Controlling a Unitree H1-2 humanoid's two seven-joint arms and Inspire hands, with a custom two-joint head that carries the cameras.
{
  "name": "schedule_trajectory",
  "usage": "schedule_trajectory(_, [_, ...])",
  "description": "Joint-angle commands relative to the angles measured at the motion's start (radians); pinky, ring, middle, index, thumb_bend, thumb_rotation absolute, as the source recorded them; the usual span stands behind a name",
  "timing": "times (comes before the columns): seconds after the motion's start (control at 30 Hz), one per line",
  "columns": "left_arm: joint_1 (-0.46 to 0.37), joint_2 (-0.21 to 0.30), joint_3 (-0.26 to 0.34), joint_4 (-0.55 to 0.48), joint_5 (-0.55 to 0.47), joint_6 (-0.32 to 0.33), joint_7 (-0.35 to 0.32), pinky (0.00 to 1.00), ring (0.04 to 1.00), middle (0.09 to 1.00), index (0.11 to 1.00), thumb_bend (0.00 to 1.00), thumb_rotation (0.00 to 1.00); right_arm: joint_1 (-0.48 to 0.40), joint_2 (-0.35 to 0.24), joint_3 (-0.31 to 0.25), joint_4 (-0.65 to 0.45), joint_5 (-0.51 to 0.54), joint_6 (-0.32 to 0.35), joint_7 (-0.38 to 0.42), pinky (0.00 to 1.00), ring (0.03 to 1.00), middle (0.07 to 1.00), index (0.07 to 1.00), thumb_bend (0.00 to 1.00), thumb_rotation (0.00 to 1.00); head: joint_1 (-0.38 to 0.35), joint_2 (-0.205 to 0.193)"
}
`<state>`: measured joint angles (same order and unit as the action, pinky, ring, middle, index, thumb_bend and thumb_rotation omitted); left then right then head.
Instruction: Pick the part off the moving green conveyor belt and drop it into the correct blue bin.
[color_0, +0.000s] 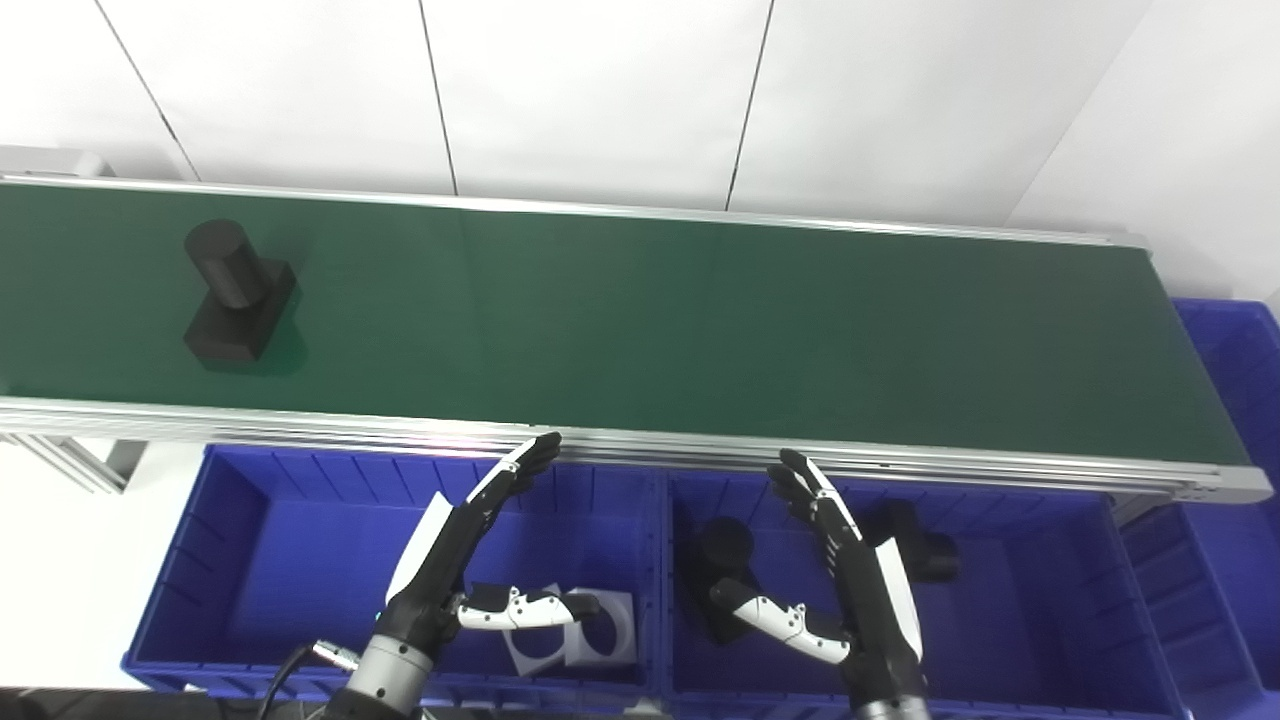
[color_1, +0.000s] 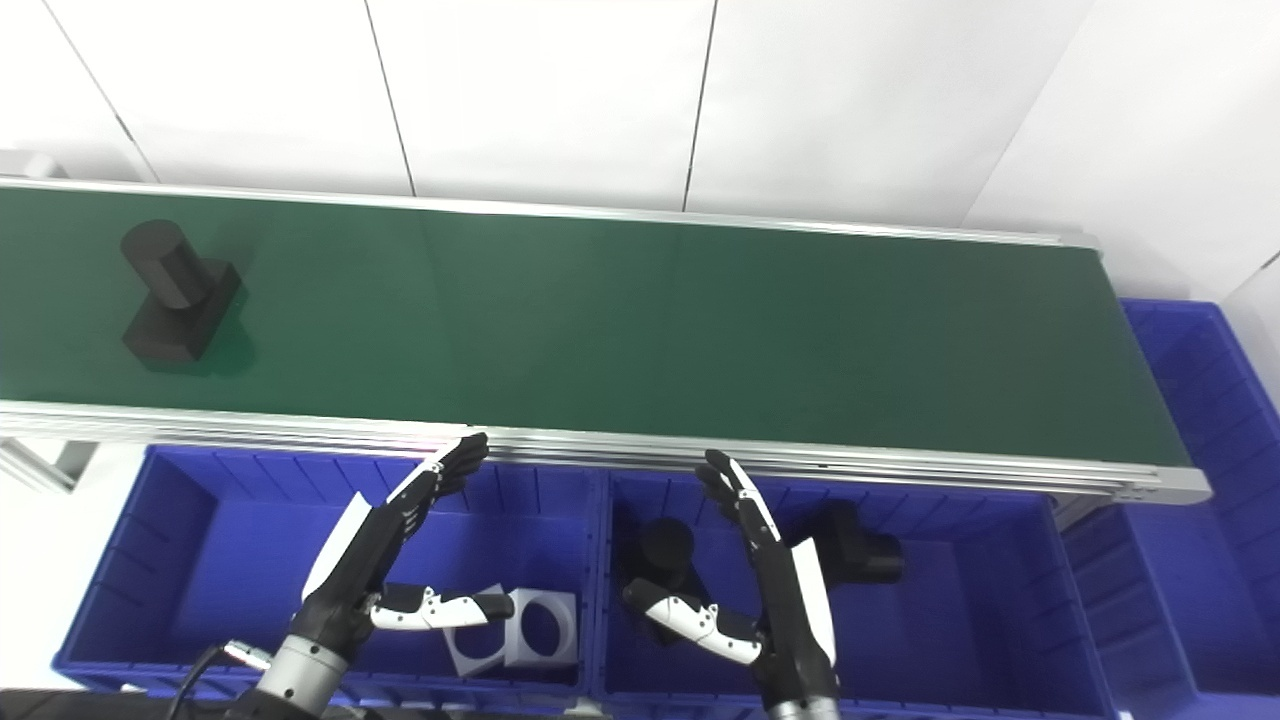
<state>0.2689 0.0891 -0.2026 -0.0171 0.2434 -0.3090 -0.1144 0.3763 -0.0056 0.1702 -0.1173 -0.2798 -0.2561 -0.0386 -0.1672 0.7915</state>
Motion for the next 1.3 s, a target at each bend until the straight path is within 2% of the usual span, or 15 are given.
schedule_trajectory(0.0, [0.001, -0.005, -0.005, -0.024, -0.028, -0.018, 0.002, 0.89, 0.908, 0.905, 0.895, 0.79, 0.81, -0.006, 0.003, 0.004, -0.031, 0.0, 0.004, 0.002, 0.88, 0.874, 0.871, 0.915, 0.77, 0.42, 0.001, 0.0])
schedule_trajectory(0.1, [0.0, -0.004, -0.007, -0.015, -0.048, -0.029, -0.002, 0.91, 0.912, 0.904, 0.894, 0.77, 0.88, -0.006, 0.005, 0.002, -0.026, 0.0, -0.006, -0.003, 0.88, 0.87, 0.868, 0.912, 0.77, 0.46, 0.01, 0.0])
schedule_trajectory(0.17, [-0.003, -0.004, -0.007, -0.005, -0.061, -0.044, -0.004, 0.91, 0.912, 0.904, 0.891, 0.76, 0.93, -0.006, 0.006, 0.0, -0.021, -0.009, -0.015, -0.012, 0.88, 0.861, 0.862, 0.908, 0.77, 0.57, 0.014, 0.001])
schedule_trajectory(0.23, [-0.004, -0.006, -0.008, -0.001, -0.07, -0.048, -0.006, 0.91, 0.911, 0.904, 0.892, 0.74, 0.98, -0.006, 0.006, -0.003, -0.021, -0.009, -0.019, -0.015, 0.85, 0.85, 0.856, 0.901, 0.77, 0.75, 0.013, 0.001])
schedule_trajectory(0.3, [-0.002, -0.011, -0.006, 0.0, -0.087, -0.043, -0.007, 0.92, 0.912, 0.903, 0.894, 0.76, 0.99, -0.006, 0.007, -0.007, -0.021, 0.014, -0.024, -0.012, 0.83, 0.84, 0.85, 0.893, 0.77, 0.86, 0.013, 0.001])
schedule_trajectory(0.43, [0.004, -0.016, -0.006, -0.005, -0.099, -0.031, -0.005, 0.92, 0.911, 0.898, 0.893, 0.8, 1.0, -0.009, 0.007, -0.008, -0.018, 0.05, -0.025, -0.004, 0.84, 0.845, 0.852, 0.885, 0.72, 0.99, 0.013, -0.001])
schedule_trajectory(0.6, [0.007, -0.018, -0.008, -0.008, -0.113, -0.023, -0.01, 0.94, 0.925, 0.906, 0.896, 0.82, 1.0, -0.008, 0.003, -0.005, -0.021, 0.091, -0.018, 0.01, 0.87, 0.863, 0.861, 0.889, 0.69, 1.0, 0.017, -0.004])
schedule_trajectory(0.7, [0.007, -0.019, -0.008, -0.003, -0.104, -0.026, -0.005, 0.94, 0.924, 0.901, 0.892, 0.83, 1.0, -0.007, 0.001, -0.005, -0.014, 0.108, -0.032, 0.011, 0.88, 0.872, 0.864, 0.892, 0.71, 1.0, 0.023, -0.008])
schedule_trajectory(0.9, [0.009, -0.027, -0.014, 0.022, -0.096, -0.063, 0.003, 0.93, 0.92, 0.898, 0.885, 0.8, 1.0, -0.002, -0.01, -0.005, -0.006, 0.13, -0.043, 0.019, 0.88, 0.88, 0.873, 0.901, 0.71, 1.0, 0.074, -0.03])
schedule_trajectory(1.07, [0.014, -0.046, -0.02, 0.042, -0.051, -0.079, 0.026, 0.91, 0.909, 0.893, 0.882, 0.82, 1.0, 0.01, -0.027, -0.013, -0.013, 0.141, -0.04, 0.028, 0.91, 0.899, 0.881, 0.906, 0.71, 1.0, 0.19, -0.085])
schedule_trajectory(1.1, [0.015, -0.05, -0.021, 0.047, -0.043, -0.083, 0.031, 0.9, 0.902, 0.889, 0.878, 0.82, 1.0, 0.012, -0.028, -0.015, -0.014, 0.142, -0.039, 0.026, 0.91, 0.902, 0.881, 0.906, 0.72, 1.0, 0.19, -0.085])
schedule_trajectory(1.13, [0.015, -0.053, -0.024, 0.059, -0.036, -0.092, 0.036, 0.9, 0.9, 0.888, 0.877, 0.82, 1.0, 0.016, -0.032, -0.016, -0.014, 0.148, -0.042, 0.028, 0.91, 0.903, 0.881, 0.906, 0.72, 1.0, 0.241, -0.112])
schedule_trajectory(1.27, [0.014, -0.061, -0.037, 0.097, -0.027, -0.114, 0.045, 0.89, 0.888, 0.881, 0.88, 0.79, 1.0, 0.017, -0.047, -0.024, 0.004, 0.167, -0.071, 0.033, 0.93, 0.909, 0.892, 0.917, 0.7, 1.0, 0.312, -0.156])
